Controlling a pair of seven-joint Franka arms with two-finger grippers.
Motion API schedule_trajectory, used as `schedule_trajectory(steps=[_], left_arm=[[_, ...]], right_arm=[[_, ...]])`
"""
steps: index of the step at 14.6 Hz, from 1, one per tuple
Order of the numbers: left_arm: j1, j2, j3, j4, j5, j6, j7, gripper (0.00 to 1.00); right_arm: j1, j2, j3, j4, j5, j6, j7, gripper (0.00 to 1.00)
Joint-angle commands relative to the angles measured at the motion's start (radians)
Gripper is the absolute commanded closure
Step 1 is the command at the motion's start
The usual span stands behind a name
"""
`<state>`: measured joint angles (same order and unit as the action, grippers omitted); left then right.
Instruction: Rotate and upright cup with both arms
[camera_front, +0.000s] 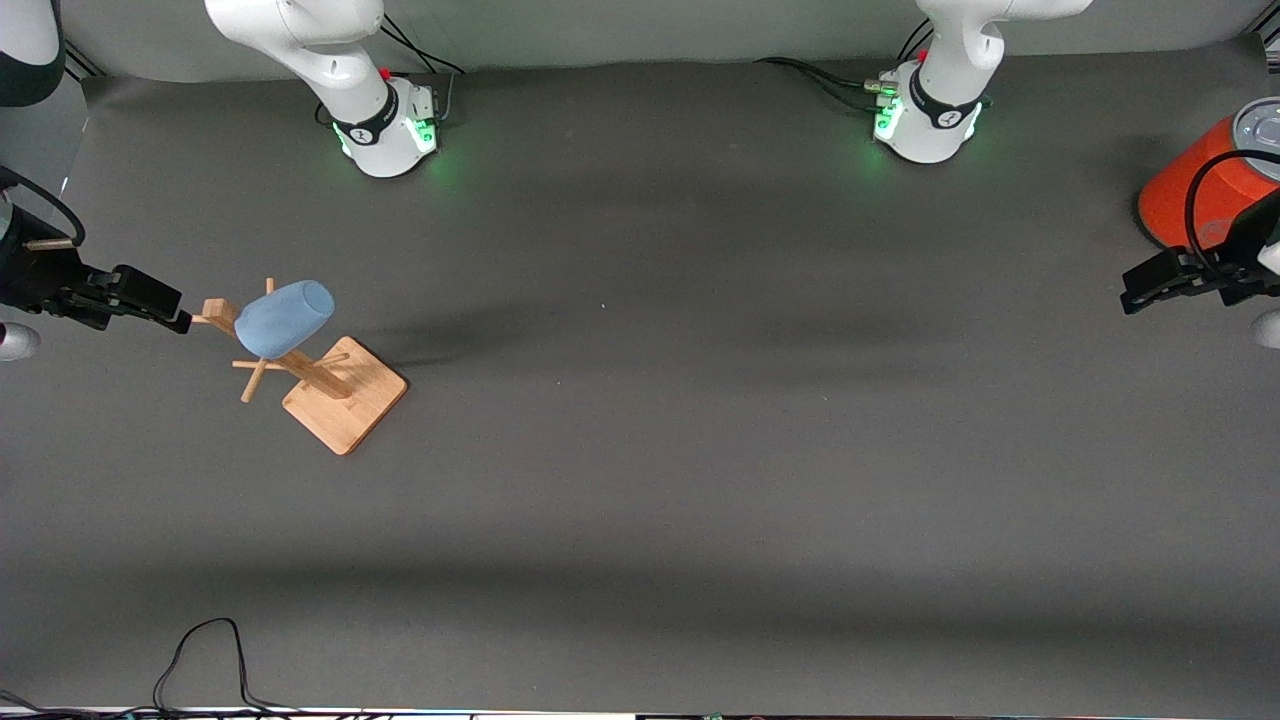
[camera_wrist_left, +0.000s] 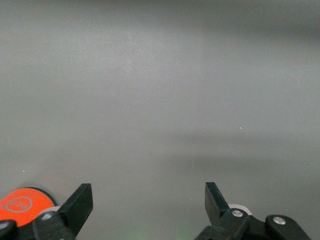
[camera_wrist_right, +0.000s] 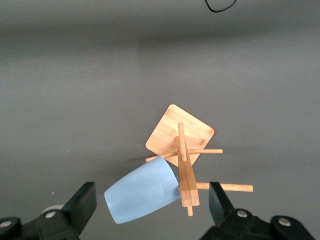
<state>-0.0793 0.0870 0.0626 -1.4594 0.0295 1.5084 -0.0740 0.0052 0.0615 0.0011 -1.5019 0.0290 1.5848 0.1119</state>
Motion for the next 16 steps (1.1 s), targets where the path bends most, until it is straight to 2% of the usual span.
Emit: schedule_trajectory(steps=[1, 3, 5, 8, 9, 10, 12, 16], left_arm=[[0.003, -0.012, -0.011, -0.010, 0.013, -0.010, 0.010, 0.00], [-0.010, -0.009, -0.009, -0.012, 0.013, -0.011, 0.008, 0.00], [-0.039, -0.007, 0.028, -0.012, 0.015, -0.011, 0.010, 0.00], [-0.042, -0.004, 0.043, -0.012, 0.013, -0.011, 0.010, 0.00], [-0.042, -0.003, 0.043, -0.013, 0.013, -0.011, 0.010, 0.00], [-0.040, -0.003, 0.043, -0.013, 0.013, -0.011, 0.010, 0.00], [-0.042, -0.003, 0.043, -0.016, 0.012, -0.011, 0.008, 0.00], [-0.043, -0.007, 0.042, -0.053, 0.010, 0.019, 0.005, 0.00]], right_arm=[[-0.007, 0.020, 0.007, 0.037, -0.008, -0.026, -0.020, 0.00], [-0.007, 0.018, 0.010, 0.045, -0.011, -0.026, -0.021, 0.00], [-0.007, 0.023, 0.008, 0.068, -0.008, -0.029, -0.024, 0.00], [0.009, 0.000, 0.019, 0.091, -0.001, -0.092, 0.015, 0.00], [0.007, -0.006, 0.017, 0.083, 0.021, -0.129, 0.031, 0.00], [0.007, -0.014, 0.008, 0.060, 0.085, -0.138, 0.075, 0.00], [0.005, -0.025, -0.021, -0.016, 0.199, -0.131, 0.304, 0.00], [0.010, -0.086, -0.020, -0.183, 0.258, -0.028, 0.766, 0.00]])
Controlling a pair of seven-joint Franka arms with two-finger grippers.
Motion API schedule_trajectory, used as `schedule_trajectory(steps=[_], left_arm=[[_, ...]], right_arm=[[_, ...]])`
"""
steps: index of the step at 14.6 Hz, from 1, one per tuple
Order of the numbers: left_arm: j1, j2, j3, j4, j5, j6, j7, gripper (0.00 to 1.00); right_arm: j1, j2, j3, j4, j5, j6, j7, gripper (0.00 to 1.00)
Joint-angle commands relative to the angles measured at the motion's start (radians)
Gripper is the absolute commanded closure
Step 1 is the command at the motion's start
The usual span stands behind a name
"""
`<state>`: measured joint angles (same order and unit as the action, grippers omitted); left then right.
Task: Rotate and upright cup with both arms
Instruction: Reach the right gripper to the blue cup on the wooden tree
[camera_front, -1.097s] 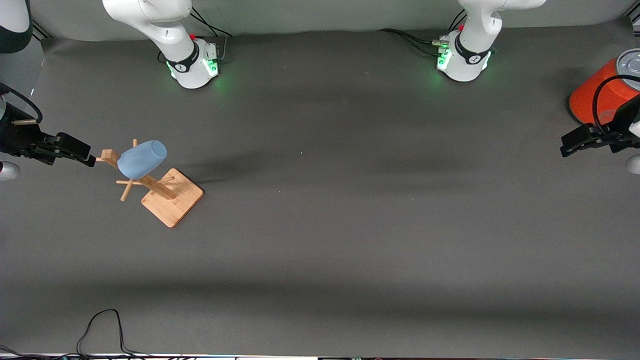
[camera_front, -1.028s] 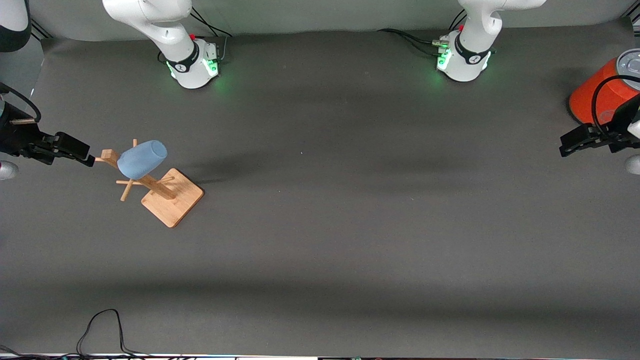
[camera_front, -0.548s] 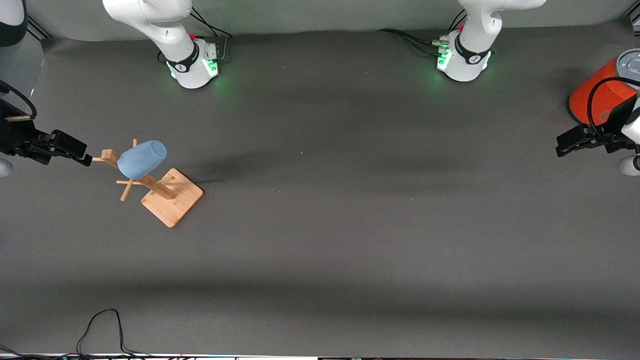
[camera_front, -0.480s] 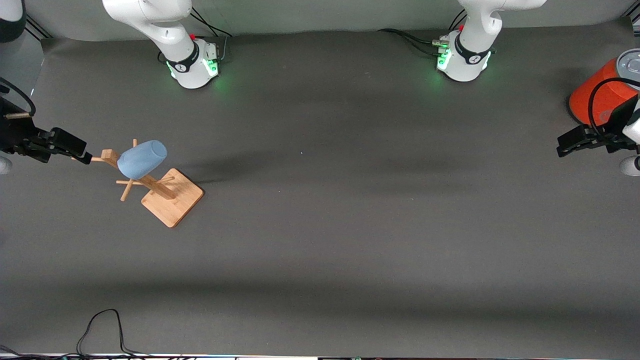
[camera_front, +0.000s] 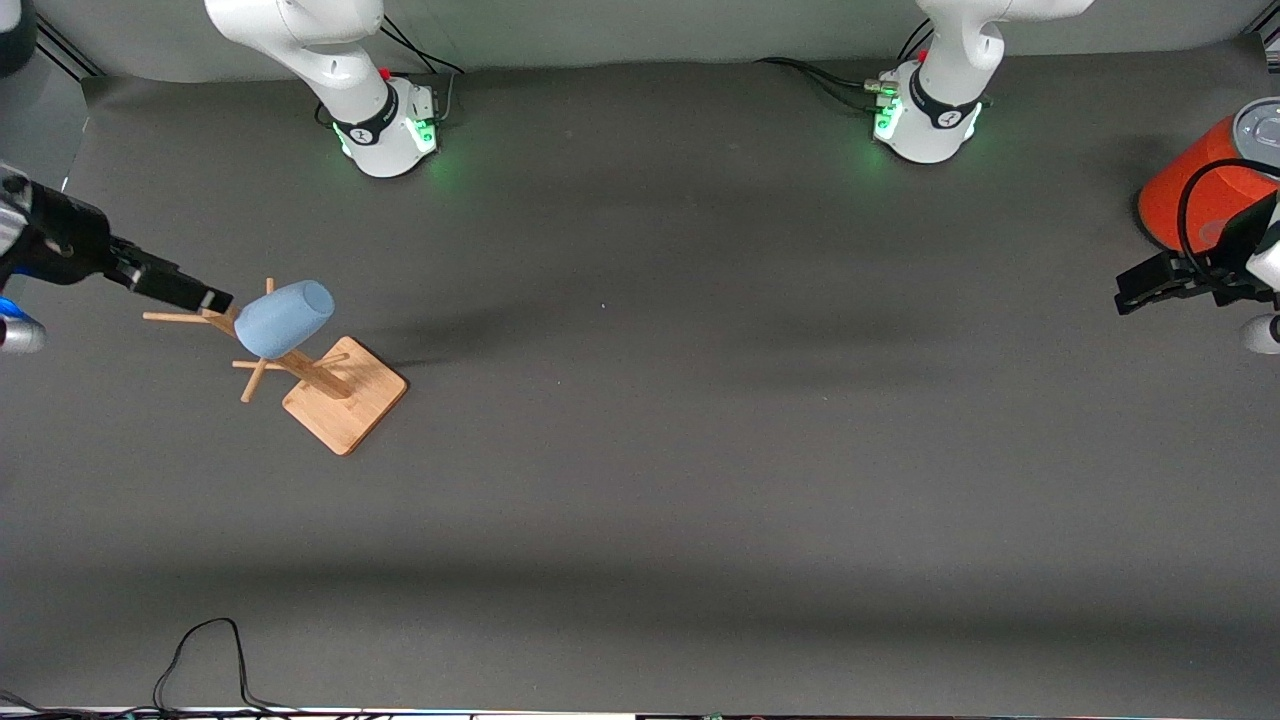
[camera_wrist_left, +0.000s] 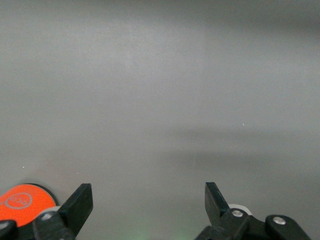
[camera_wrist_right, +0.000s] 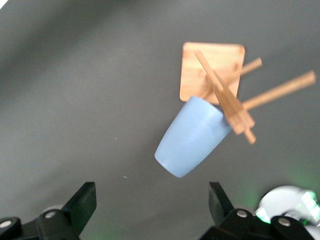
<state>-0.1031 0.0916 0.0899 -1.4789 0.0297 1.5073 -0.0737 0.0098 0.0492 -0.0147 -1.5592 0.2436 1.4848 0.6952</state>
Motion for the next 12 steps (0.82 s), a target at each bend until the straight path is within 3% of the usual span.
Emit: schedule_trajectory(steps=[1, 7, 12], left_arm=[[-0.021, -0.009, 0.013, -0.034, 0.010, 0.030, 0.005, 0.00], [-0.023, -0.004, 0.013, -0.035, 0.004, 0.020, 0.006, 0.00], [-0.026, 0.014, 0.013, -0.035, 0.003, 0.031, 0.006, 0.00]], right_arm=[[0.006, -0.100, -0.004, -0.186, 0.048, 0.113, 0.237, 0.00], [0.002, -0.275, -0.010, -0.548, 0.083, 0.337, 0.425, 0.00], [-0.002, -0.270, -0.011, -0.607, 0.083, 0.452, 0.409, 0.00]])
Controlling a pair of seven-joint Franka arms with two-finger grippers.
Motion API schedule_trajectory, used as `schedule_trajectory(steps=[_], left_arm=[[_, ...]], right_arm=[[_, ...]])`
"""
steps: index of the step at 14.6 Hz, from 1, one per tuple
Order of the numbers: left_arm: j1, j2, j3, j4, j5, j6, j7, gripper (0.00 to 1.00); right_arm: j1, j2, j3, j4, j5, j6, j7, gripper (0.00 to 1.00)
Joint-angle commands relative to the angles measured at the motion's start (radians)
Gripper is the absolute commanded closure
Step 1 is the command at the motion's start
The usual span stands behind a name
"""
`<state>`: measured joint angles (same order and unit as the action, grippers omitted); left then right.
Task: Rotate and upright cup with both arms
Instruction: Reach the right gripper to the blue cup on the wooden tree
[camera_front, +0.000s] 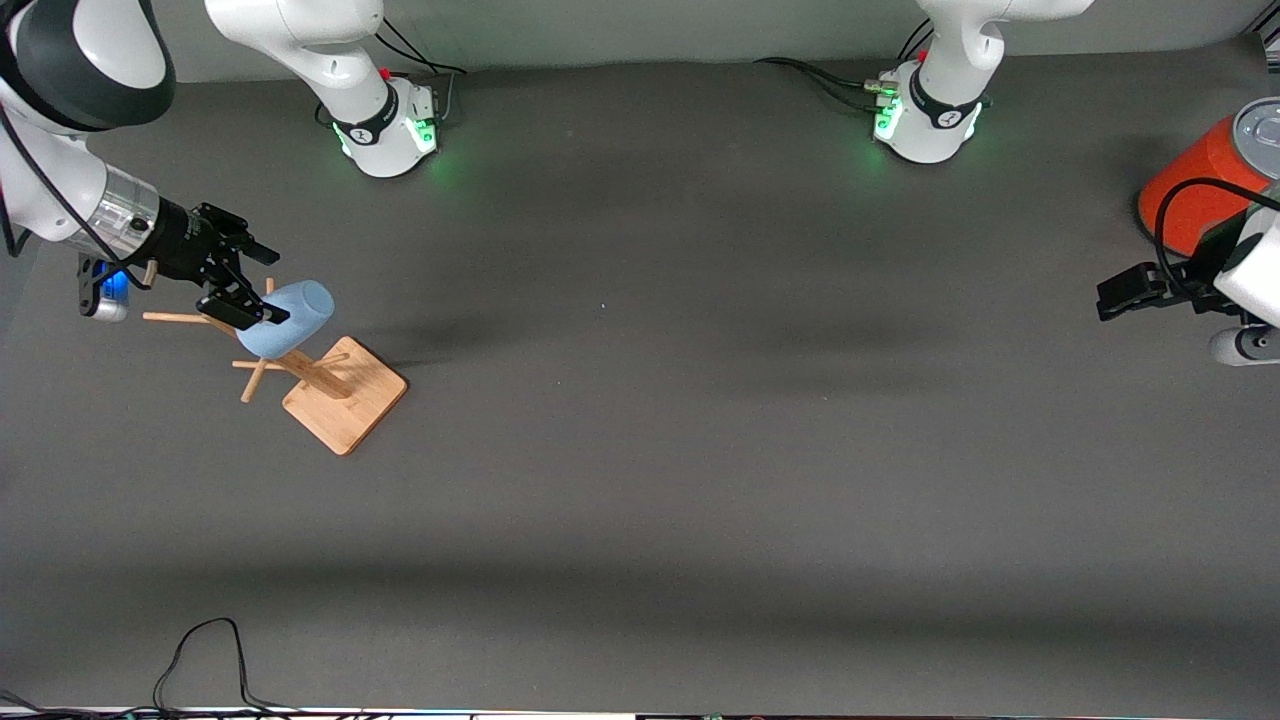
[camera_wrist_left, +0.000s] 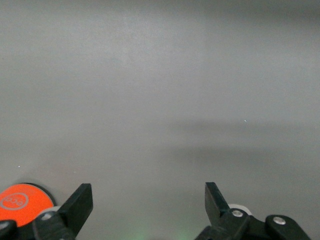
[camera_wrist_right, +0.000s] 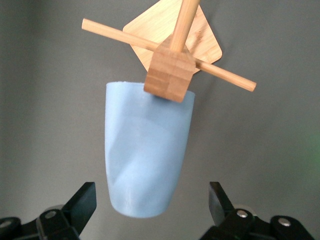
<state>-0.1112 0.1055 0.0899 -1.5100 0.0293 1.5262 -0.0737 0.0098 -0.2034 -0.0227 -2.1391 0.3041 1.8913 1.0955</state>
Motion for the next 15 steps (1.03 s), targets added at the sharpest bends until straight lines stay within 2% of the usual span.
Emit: schedule_trajectory(steps=[1, 7, 13, 15], left_arm=[[-0.016, -0.001, 0.013, -0.004, 0.003, 0.011, 0.006, 0.00], [-0.024, 0.003, 0.011, -0.003, 0.001, 0.014, 0.005, 0.00], [-0.025, 0.009, 0.013, -0.003, 0.001, 0.014, 0.005, 0.00], [-0.025, 0.011, 0.011, -0.003, 0.001, 0.015, 0.006, 0.00]], right_arm=[[-0.002, -0.007, -0.003, -0.033, 0.023, 0.069, 0.003, 0.00], [0.001, 0.070, 0.000, -0.059, 0.027, 0.209, -0.003, 0.00], [0.002, 0.093, 0.000, -0.059, 0.062, 0.218, -0.003, 0.00], [0.002, 0.091, 0.000, -0.059, 0.062, 0.213, -0.005, 0.07]])
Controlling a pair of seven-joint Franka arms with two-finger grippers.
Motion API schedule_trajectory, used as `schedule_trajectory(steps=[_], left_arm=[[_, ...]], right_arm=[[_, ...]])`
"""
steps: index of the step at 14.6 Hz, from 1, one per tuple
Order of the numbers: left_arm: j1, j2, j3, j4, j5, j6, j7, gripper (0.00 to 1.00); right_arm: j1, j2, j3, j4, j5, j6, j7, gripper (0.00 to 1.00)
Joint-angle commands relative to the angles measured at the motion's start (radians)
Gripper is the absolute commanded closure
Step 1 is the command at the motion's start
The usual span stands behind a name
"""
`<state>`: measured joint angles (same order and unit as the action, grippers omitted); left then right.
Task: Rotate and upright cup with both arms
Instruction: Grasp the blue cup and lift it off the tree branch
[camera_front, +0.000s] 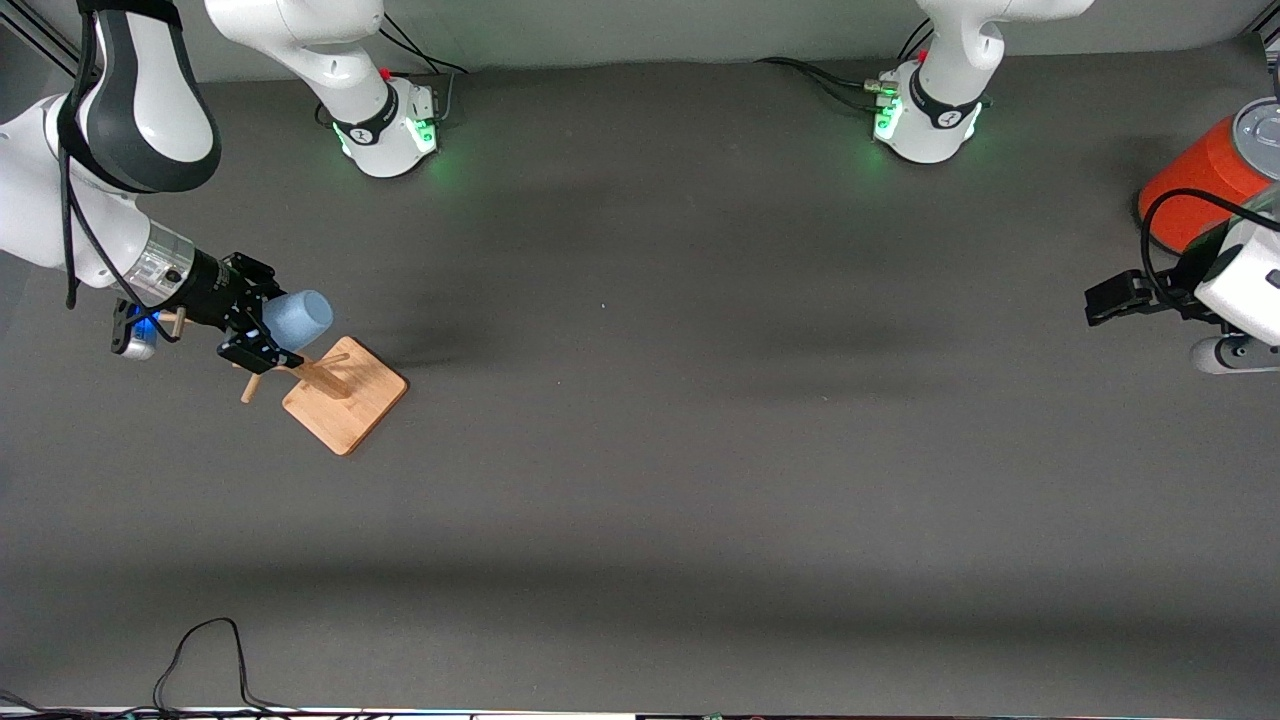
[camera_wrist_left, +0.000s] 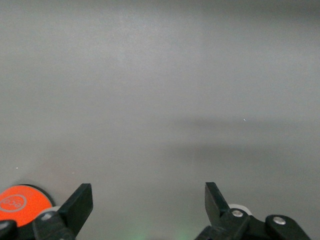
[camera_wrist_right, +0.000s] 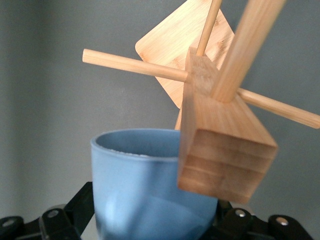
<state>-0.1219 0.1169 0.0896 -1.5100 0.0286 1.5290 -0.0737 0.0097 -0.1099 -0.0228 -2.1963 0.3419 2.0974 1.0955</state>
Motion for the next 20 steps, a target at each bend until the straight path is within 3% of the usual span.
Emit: schedule_trajectory(steps=[1, 7, 16, 18, 20], left_arm=[[-0.015, 0.000, 0.012, -0.003, 0.002, 0.011, 0.006, 0.00], [-0.013, 0.006, 0.012, -0.003, 0.002, 0.013, 0.006, 0.00], [-0.010, 0.007, 0.013, -0.003, 0.004, 0.013, 0.008, 0.00], [-0.012, 0.007, 0.013, -0.003, 0.004, 0.011, 0.008, 0.00], [-0.013, 0.009, 0.013, -0.004, 0.004, 0.011, 0.008, 0.00]], right_arm=[[0.003, -0.005, 0.000, 0.000, 0.026, 0.003, -0.005, 0.11], [0.003, -0.016, 0.000, 0.023, 0.092, -0.040, 0.000, 0.19], [0.006, -0.091, 0.009, 0.053, 0.226, -0.155, 0.033, 0.19], [0.032, -0.102, 0.040, 0.088, 0.224, -0.155, 0.085, 0.19], [0.033, -0.090, 0.117, 0.139, 0.215, -0.146, 0.154, 0.19]])
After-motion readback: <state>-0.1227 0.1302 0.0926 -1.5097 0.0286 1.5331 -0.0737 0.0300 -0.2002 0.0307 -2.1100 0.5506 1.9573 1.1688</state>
